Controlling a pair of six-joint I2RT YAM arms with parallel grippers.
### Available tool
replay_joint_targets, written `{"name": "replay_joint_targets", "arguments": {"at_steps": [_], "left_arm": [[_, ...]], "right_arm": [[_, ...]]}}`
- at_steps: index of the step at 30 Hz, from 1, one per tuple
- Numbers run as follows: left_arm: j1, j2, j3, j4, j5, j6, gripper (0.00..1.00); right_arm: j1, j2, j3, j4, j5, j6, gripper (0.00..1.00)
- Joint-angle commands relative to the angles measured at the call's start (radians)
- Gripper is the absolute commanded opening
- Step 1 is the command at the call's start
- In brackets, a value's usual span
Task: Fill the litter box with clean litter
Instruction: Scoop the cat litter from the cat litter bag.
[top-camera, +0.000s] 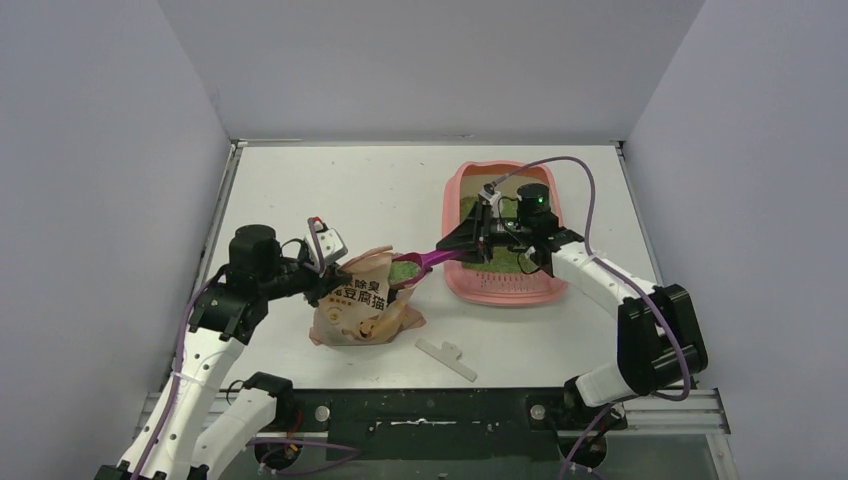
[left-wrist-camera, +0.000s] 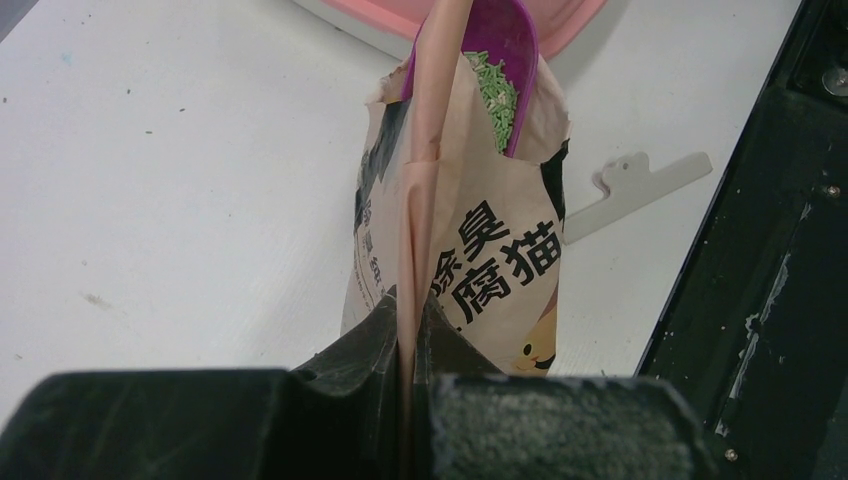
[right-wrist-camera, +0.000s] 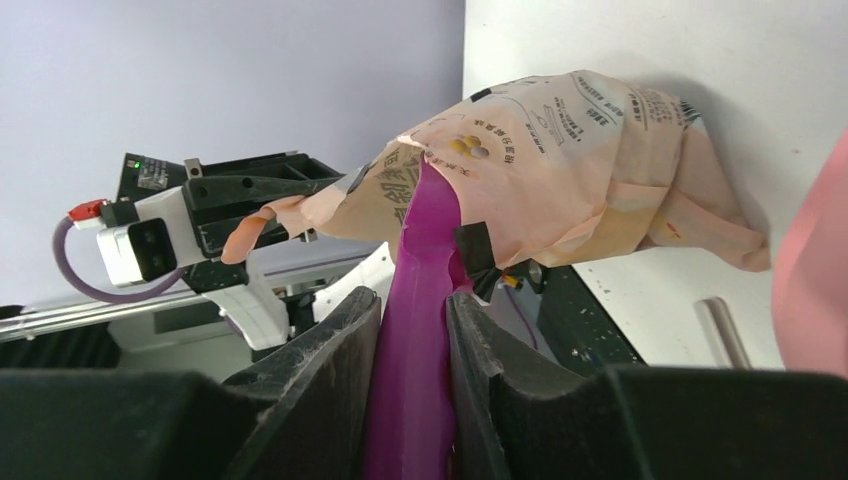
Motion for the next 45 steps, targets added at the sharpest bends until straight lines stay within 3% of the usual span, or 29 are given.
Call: {"name": "replay_joint_targets", "arguments": {"at_steps": [1, 4, 6, 18, 29, 45], "left_arm": [[-0.011, -0.013, 0.074, 0.069, 0.052, -0.012, 0.00], [-0.012, -0.013, 0.063, 0.080, 0.056, -0.021, 0.00], [-0.014, -0.012, 0.064, 0.079, 0.055, -0.025, 0.00], [-0.015, -0.019, 0.067, 0.086, 0.043, -0.026, 0.00], [-0.021, -0.017, 0.046, 0.168, 0.049, -0.072, 0.00], [-0.025, -0.026, 0.045, 0.164, 0.046, -0.078, 0.00]], "right_arm": [[-0.040, -0.064, 0.067, -0.200, 0.008, -0.160, 0.00], [0.003, -0.022, 0.023, 0.153, -0.013, 0.079, 0.00], [0.019, -0.013, 0.007, 0.265, -0.023, 0.147, 0.00], [-0.088, -0.094, -0.053, 0.108, -0.067, 0.052, 0.00], [-0.098, -0.140, -0.093, 0.113, -0.083, 0.056, 0.00], [-0.196, -0.182, -0.131, 0.073, -0.134, 0.038, 0.00]]}}
